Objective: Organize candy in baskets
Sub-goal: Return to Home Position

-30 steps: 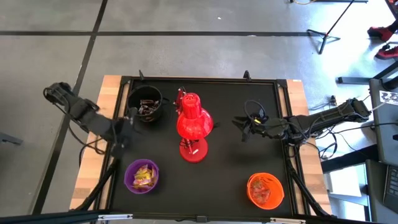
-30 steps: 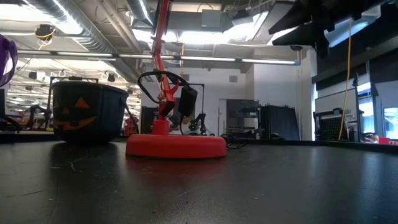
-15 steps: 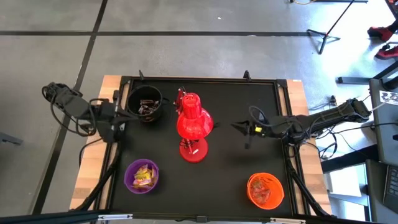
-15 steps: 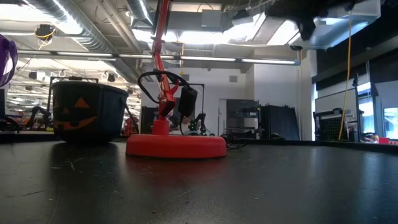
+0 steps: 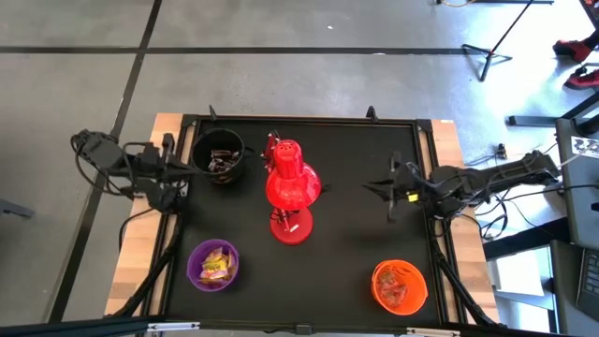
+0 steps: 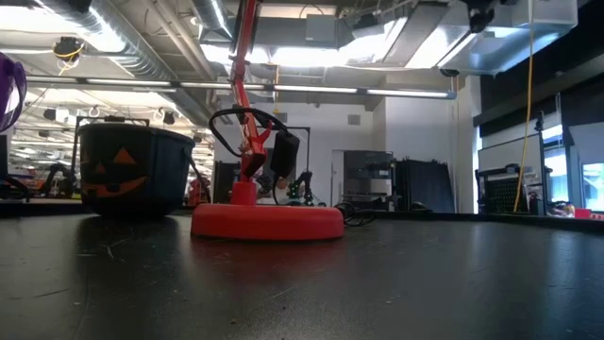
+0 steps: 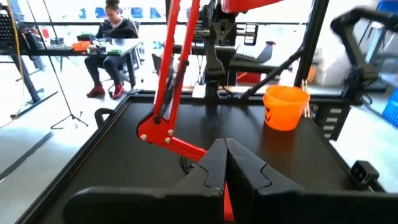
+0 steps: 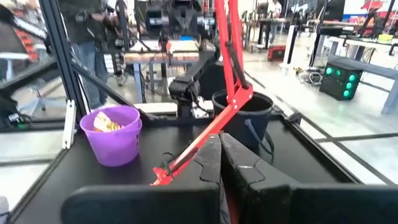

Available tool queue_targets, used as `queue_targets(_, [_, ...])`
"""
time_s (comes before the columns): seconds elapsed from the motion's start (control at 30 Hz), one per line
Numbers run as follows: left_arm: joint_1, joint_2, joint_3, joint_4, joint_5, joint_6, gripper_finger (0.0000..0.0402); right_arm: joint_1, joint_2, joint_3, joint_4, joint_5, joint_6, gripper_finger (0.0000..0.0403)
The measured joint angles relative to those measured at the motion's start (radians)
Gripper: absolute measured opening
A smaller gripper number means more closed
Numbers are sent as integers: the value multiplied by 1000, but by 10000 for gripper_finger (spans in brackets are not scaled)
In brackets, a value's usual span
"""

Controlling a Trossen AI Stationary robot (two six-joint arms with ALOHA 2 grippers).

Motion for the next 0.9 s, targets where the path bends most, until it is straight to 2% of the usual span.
queue_targets(0.13, [0,-80,-43,16,-1,0,0,0,-127,-107,47,4,-7,2])
queue_targets(0.33, [0,-194,-139,42,1,0,0,0,-314,-396,356,11,-21,1])
queue_targets(0.5, [0,-277,-215,79,9,14,0,0,-400,-599,605,0,-26,1])
queue_targets(0.67, [-1,-276,-241,158,61,75,0,-11,-414,-597,530,37,14,1])
queue_targets(0.9, [-3,-275,-204,147,63,82,0,-50,-419,-597,449,25,32,0])
